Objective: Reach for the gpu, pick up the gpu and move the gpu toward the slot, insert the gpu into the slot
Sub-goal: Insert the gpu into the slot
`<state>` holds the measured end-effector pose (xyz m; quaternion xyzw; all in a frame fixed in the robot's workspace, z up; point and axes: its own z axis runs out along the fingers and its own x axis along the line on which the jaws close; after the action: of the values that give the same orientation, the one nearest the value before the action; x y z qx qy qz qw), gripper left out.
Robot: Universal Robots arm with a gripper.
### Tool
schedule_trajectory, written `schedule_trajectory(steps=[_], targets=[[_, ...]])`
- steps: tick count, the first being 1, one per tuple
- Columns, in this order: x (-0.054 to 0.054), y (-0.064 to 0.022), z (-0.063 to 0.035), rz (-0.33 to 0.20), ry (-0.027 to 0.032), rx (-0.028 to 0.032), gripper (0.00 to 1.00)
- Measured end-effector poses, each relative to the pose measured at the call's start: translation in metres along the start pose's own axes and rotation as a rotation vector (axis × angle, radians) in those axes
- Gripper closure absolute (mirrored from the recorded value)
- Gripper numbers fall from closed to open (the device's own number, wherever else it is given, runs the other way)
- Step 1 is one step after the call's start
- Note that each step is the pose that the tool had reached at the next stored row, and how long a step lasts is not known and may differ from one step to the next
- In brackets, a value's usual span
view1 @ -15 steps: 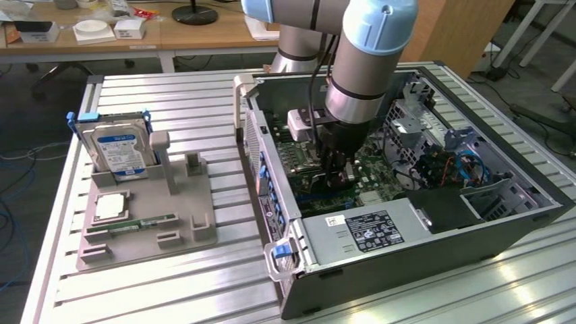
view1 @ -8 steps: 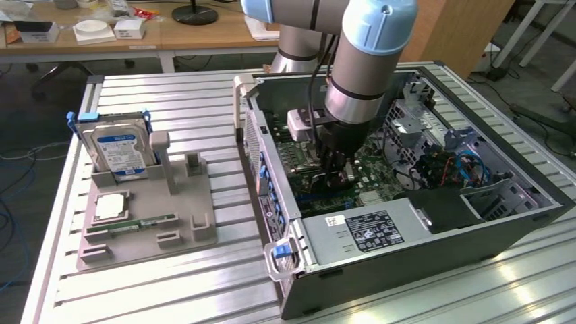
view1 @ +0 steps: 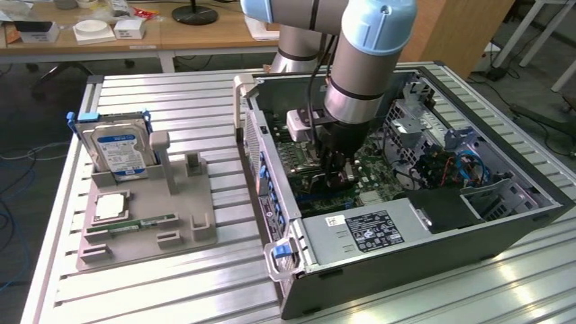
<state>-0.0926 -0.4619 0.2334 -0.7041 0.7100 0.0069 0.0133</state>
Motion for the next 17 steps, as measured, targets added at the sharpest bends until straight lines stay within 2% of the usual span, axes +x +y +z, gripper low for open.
schedule_trajectory(steps=[17], targets=[[0.0001, 0.0009, 0.0002, 0.000, -0.0006, 0.0007, 0.73]])
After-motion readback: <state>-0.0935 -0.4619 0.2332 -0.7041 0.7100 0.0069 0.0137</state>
